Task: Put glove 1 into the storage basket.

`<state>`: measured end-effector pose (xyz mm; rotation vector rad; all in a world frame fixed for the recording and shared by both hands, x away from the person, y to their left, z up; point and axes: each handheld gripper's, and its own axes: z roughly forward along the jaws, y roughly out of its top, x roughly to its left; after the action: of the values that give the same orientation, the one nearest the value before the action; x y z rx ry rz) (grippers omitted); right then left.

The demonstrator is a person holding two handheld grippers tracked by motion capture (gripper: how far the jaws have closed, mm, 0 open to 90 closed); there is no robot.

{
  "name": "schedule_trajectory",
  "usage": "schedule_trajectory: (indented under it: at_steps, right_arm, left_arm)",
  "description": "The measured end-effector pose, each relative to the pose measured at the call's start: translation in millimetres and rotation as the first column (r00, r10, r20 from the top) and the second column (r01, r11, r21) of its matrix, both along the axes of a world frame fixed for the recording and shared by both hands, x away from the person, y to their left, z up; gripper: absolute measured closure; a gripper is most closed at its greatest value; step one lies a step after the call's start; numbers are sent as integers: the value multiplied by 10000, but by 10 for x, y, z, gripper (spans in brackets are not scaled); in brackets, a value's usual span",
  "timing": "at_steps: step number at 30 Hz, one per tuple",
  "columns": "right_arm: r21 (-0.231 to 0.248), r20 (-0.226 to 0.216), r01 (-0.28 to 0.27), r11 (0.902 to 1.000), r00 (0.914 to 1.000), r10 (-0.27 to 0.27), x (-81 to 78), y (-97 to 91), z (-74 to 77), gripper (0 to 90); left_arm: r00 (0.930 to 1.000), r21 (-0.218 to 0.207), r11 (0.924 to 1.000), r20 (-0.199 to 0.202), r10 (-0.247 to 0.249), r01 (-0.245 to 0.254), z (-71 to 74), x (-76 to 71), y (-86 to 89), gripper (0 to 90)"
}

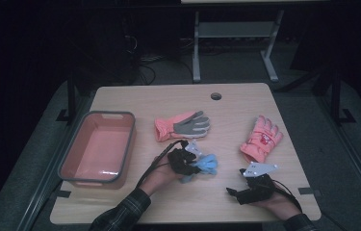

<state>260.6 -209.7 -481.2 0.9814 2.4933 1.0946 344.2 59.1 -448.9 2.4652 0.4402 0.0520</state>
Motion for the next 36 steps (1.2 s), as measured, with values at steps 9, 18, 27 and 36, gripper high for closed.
schedule_trajectory:
  at_steps: [9, 18, 27, 36]
  right_arm:
    - [0, 2, -7, 10000, 10000, 7, 0, 0, 0, 140]
    - [-3, 0, -1, 10000, 10000, 1, 0, 1, 0, 140]
    - [-2, 0, -3, 10000, 10000, 3, -1, 1, 0, 140]
    - [-2, -1, -2, 10000, 10000, 2, -1, 1, 0, 139]
  left_arm:
    - [9982, -438, 9972, 26, 604, -602, 292, 39, 283, 768]
    - [9863, -926, 9820, -44, 1651, -1648, 586, 96, 630, 764]
    - [9618, -1164, 9551, -80, 2735, -2725, 811, 163, 1051, 762]
    - [9335, -1170, 9282, 208, 3579, -3532, 1003, 161, 1456, 761]
